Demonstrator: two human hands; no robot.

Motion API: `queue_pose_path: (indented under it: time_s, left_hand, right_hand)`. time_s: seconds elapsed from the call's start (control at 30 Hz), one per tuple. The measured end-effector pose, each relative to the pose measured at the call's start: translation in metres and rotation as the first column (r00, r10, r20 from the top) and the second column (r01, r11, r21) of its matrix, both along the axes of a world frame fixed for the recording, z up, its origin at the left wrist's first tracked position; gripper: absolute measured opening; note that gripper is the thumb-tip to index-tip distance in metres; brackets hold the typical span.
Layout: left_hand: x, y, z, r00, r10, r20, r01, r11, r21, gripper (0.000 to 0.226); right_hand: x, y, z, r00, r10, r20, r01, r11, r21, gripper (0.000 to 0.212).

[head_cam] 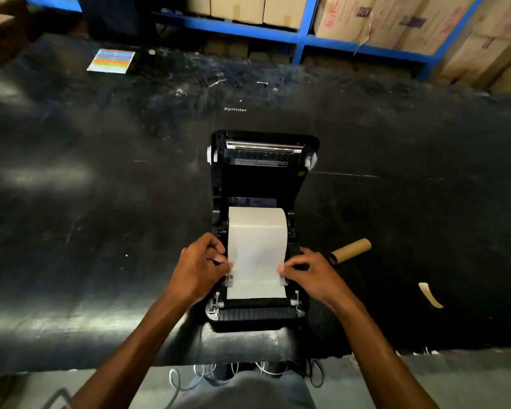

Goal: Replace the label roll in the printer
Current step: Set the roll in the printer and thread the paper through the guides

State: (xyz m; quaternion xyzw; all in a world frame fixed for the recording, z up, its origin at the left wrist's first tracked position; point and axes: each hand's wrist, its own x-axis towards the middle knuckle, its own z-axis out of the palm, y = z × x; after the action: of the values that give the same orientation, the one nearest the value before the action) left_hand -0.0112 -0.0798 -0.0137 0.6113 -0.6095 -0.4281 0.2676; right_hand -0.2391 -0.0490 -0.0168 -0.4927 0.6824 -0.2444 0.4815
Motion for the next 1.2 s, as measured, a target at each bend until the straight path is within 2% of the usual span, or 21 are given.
queue_pose_path:
  time_s: [0.13, 0.3, 0.47, 0.6, 0.7, 0.77, 0.87, 0.93, 1.03, 1.1, 1.17, 1.2]
  left_hand:
    - [0.001, -0.002, 0.001, 0.995, -0.071, 0.067, 0.07, 0.997, 0.024, 0.027]
    - [0.002, -0.001, 0.003, 0.998, -0.034, 0.05, 0.035, 0.999, -0.03, 0.026]
    - [0.004, -0.001, 0.005, 0.989, -0.102, 0.109, 0.103, 0.995, 0.0, 0.028]
    - [0.002, 0.001, 0.004, 0.993, -0.068, 0.096, 0.07, 0.997, -0.015, 0.025]
    - [0.002, 0.002, 0.002, 0.991, -0.082, 0.11, 0.084, 0.996, -0.011, 0.027]
    - [0.001, 0.003, 0.002, 0.99, -0.083, 0.11, 0.087, 0.996, -0.028, 0.03]
    - [0.001, 0.005, 0.001, 0.992, -0.08, 0.1, 0.085, 0.996, -0.038, 0.033]
    - [0.001, 0.008, 0.002, 0.993, -0.064, 0.098, 0.072, 0.995, -0.075, 0.029]
    - [0.004, 0.026, 0.005, 1.0, -0.012, -0.005, 0.01, 0.969, -0.249, 0.018]
    - [0.009, 0.043, 0.008, 0.989, -0.147, -0.031, 0.13, 0.938, -0.321, 0.018]
    - [0.015, 0.059, 0.004, 0.929, -0.338, 0.152, 0.37, 0.859, -0.355, 0.03]
    - [0.017, 0.065, -0.001, 0.886, -0.372, 0.277, 0.457, 0.801, -0.386, 0.033]
  right_hand:
    - [0.005, 0.003, -0.002, 0.997, -0.067, 0.047, 0.068, 0.998, -0.013, 0.016]
    - [0.002, 0.006, -0.003, 0.998, -0.045, 0.043, 0.046, 0.998, -0.035, 0.017]
    - [0.001, 0.008, -0.007, 0.994, -0.094, 0.05, 0.098, 0.992, -0.078, 0.012]
    - [0.001, 0.017, -0.005, 0.999, -0.052, -0.016, 0.05, 0.992, -0.112, 0.017]
    - [-0.003, 0.036, -0.002, 0.998, -0.058, -0.023, 0.05, 0.97, -0.239, 0.028]
    - [-0.007, 0.052, -0.002, 0.997, 0.071, -0.033, -0.078, 0.951, -0.3, 0.034]
    - [-0.006, 0.067, -0.01, 0.947, 0.269, -0.173, -0.31, 0.905, -0.29, 0.04]
    - [-0.003, 0.068, -0.015, 0.95, 0.241, -0.199, -0.298, 0.889, -0.347, 0.03]
    - [0.001, 0.067, -0.018, 0.978, 0.14, -0.154, -0.194, 0.883, -0.427, 0.021]
    - [0.002, 0.069, -0.019, 0.984, 0.117, -0.131, -0.163, 0.882, -0.443, 0.024]
    - [0.002, 0.073, -0.02, 0.986, 0.116, -0.12, -0.158, 0.879, -0.449, 0.024]
    - [0.001, 0.075, -0.021, 0.987, 0.112, -0.117, -0.153, 0.876, -0.457, 0.023]
